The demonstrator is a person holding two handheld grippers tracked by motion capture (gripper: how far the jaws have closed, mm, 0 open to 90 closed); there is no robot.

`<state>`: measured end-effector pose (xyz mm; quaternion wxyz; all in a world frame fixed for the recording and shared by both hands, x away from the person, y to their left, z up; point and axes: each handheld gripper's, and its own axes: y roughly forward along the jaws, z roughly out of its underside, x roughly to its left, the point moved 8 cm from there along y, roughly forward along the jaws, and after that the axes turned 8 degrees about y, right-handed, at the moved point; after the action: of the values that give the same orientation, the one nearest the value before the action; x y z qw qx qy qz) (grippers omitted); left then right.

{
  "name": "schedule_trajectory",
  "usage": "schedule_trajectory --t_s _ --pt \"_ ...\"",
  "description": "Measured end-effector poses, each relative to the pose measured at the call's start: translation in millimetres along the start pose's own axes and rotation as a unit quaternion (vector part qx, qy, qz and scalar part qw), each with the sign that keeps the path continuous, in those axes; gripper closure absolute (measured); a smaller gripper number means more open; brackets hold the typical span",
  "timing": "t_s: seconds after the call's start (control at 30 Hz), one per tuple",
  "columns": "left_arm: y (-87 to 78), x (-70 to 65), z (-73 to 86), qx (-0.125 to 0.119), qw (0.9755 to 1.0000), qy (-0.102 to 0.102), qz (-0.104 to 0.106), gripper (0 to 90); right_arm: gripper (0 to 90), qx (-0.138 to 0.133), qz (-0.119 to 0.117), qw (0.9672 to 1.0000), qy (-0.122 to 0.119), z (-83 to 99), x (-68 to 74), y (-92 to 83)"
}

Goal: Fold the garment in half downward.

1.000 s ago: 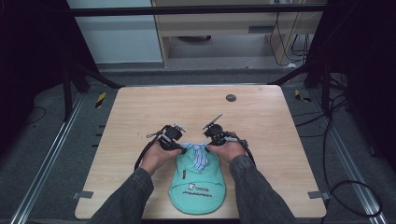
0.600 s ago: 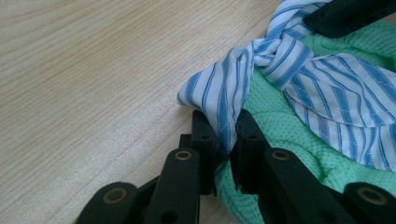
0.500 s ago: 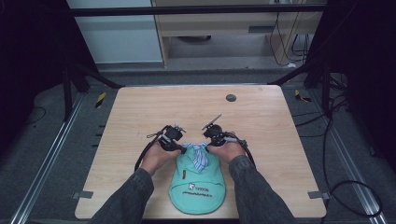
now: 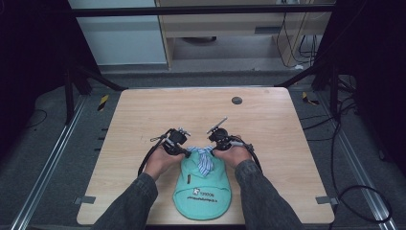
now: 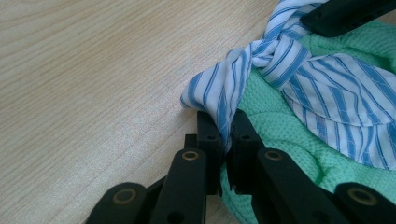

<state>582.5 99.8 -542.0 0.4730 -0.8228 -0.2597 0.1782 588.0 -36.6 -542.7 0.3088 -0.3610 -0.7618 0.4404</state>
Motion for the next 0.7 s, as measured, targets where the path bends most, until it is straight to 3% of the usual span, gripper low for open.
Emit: schedule_trajectory --t_s 0.7 --pt "-27.1 5.4 -15.0 -0.035 0.9991 0.008 -0.023 87.2 81.4 -0.040 0.011 0.9991 -0.009 -10.5 4.6 -27.3"
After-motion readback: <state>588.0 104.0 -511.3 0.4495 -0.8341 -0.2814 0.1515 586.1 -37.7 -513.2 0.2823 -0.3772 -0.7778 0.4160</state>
